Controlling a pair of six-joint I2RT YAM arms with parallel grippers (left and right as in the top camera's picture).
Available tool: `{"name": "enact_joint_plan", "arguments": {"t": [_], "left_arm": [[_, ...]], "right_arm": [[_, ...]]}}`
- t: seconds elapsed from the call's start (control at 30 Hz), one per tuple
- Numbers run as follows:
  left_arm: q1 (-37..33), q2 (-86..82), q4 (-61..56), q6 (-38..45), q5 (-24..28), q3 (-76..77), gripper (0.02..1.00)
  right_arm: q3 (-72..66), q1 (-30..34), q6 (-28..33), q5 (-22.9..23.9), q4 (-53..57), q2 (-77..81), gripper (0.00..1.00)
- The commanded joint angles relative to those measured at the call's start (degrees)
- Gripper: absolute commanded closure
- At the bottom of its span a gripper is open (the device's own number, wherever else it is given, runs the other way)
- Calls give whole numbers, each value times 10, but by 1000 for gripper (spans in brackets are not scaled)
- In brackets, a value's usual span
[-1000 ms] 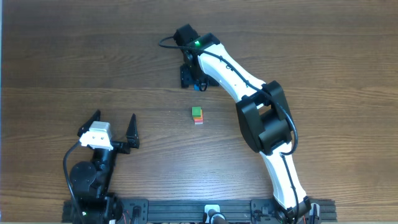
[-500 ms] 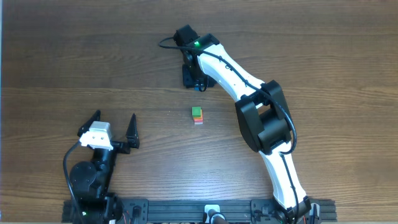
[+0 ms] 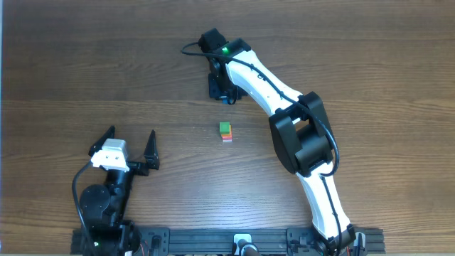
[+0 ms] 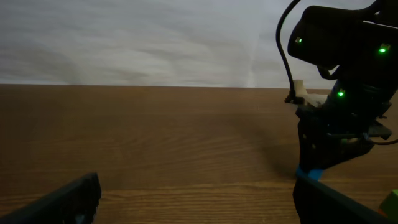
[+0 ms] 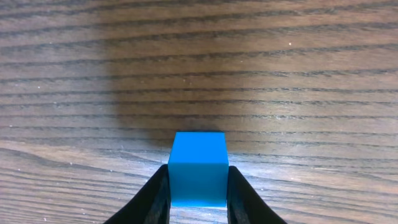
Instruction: Stack Cubes
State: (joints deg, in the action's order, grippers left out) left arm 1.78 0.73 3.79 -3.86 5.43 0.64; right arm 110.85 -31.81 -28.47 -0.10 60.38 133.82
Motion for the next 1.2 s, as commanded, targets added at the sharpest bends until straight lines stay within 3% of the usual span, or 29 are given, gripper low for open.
{"name": "enact_joint_plan", "arguments": {"t": [0.03, 0.27, 1.2], "left_arm": [[-3, -3, 0, 9, 5, -3, 18], [-3, -3, 0, 9, 5, -3, 18], [-3, -3, 0, 9, 5, -3, 18]], "right_arm": [[7, -2, -1, -1, 0, 9, 827], [7, -2, -2, -1, 0, 9, 991], [9, -14, -17, 43, 67, -156, 991]]}}
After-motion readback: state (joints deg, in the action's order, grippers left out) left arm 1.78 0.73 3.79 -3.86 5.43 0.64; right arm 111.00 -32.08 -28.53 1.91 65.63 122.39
